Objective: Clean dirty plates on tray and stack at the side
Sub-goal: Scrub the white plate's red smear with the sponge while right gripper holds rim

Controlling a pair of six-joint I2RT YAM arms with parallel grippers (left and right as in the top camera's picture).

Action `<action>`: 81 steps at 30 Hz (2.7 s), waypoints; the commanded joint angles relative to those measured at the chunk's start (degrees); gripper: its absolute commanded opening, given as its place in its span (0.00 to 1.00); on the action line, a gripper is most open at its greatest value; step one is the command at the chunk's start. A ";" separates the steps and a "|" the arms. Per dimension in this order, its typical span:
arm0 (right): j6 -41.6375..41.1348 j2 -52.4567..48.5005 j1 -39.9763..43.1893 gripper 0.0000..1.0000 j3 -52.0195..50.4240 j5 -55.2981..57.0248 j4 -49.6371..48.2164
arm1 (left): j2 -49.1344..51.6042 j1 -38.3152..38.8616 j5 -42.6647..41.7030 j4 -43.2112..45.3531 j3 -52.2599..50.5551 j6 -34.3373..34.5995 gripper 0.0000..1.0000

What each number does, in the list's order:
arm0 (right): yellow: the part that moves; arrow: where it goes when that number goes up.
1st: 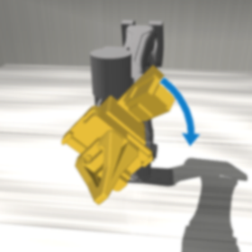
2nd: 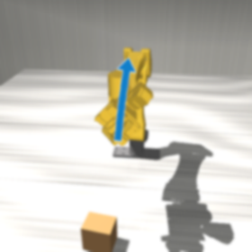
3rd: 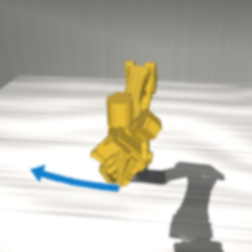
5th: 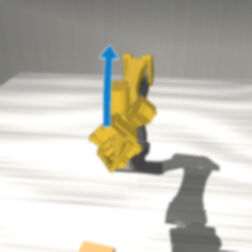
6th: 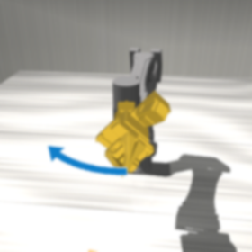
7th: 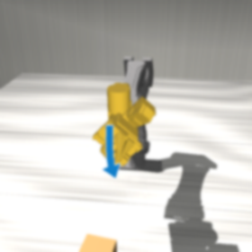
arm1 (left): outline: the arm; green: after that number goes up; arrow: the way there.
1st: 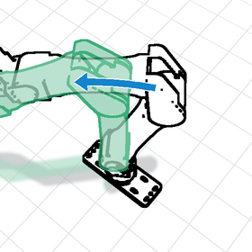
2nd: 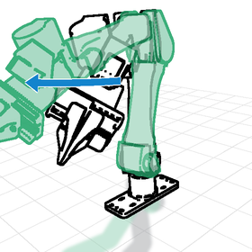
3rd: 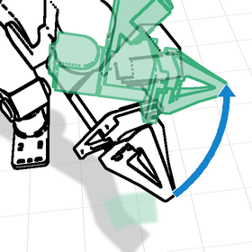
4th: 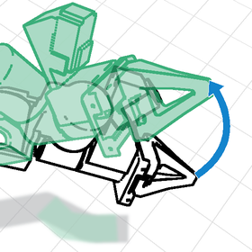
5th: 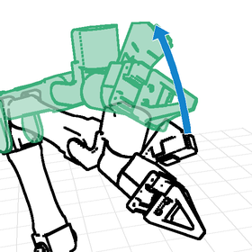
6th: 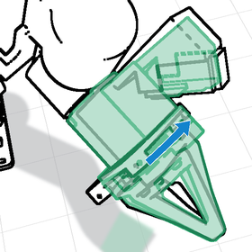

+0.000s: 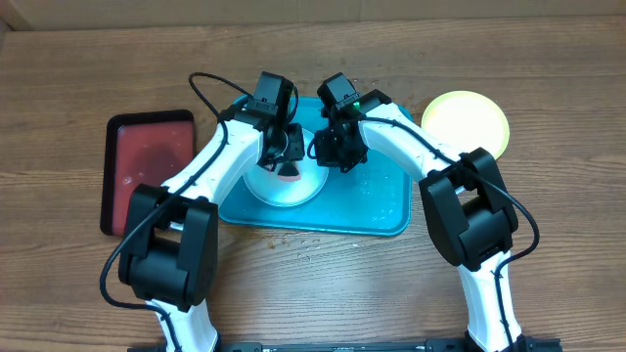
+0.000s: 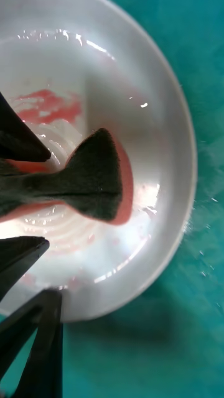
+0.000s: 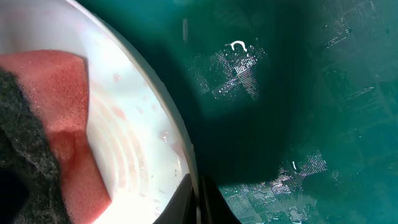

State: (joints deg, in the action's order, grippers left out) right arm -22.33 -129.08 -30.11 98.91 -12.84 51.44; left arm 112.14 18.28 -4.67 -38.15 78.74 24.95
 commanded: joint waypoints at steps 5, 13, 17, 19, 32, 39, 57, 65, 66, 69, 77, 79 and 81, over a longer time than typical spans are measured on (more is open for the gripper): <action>-0.39 -1.01 -0.31 0.04 -0.35 1.42 0.04 | 4.04 -0.24 -0.26 -0.04 -1.01 -0.72 0.27; -0.39 -1.01 -0.31 0.04 -0.35 1.42 0.07 | 4.04 -0.50 3.61 0.90 -1.01 -0.76 0.17; -0.37 -1.01 -0.31 0.04 -0.35 1.42 0.07 | 4.04 -1.33 9.51 -0.68 -1.01 -0.94 0.08; -0.22 -1.01 -0.31 0.04 -0.35 1.42 0.09 | 4.04 -1.84 13.11 -2.10 -1.01 -1.51 0.04; -0.24 -1.01 -0.31 0.04 -0.35 2.51 0.07 | 4.00 -2.58 20.55 -4.04 2.84 -2.40 0.04; -0.22 -1.01 -0.31 0.04 -0.35 2.51 -0.17 | 4.87 -2.38 -0.59 -0.85 2.89 1.16 0.04; -0.22 -1.01 -0.31 0.04 -0.35 2.51 0.26 | 9.68 -0.98 2.71 -10.82 2.45 -9.14 0.04; -0.22 -1.01 -0.31 0.04 -0.35 2.51 0.24 | 9.66 -2.97 19.39 -16.04 5.86 -8.81 0.04; -0.22 -1.01 -0.31 0.04 -0.35 2.51 0.24 | 9.66 -3.04 20.57 -16.59 6.95 -8.41 0.04; -0.22 -1.01 -0.31 0.04 -0.35 2.51 0.24 | 9.66 -3.04 22.10 -17.53 10.56 -7.89 0.04; -0.22 -1.01 -0.31 0.04 -0.35 2.54 0.20 | 9.70 -2.89 5.20 -12.44 12.72 -3.89 0.04; -0.22 -1.01 -0.31 0.04 -0.35 2.54 0.17 | 9.73 -2.84 -1.22 -10.60 11.39 -3.06 0.04; -0.22 -1.01 -0.31 0.04 -0.35 2.54 0.07 | 10.03 -2.75 -7.02 -9.07 9.86 -1.88 0.04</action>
State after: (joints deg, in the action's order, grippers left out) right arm -22.39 -129.12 -31.05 98.91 -12.88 51.68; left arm 121.38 15.42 -0.27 -48.45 90.02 20.64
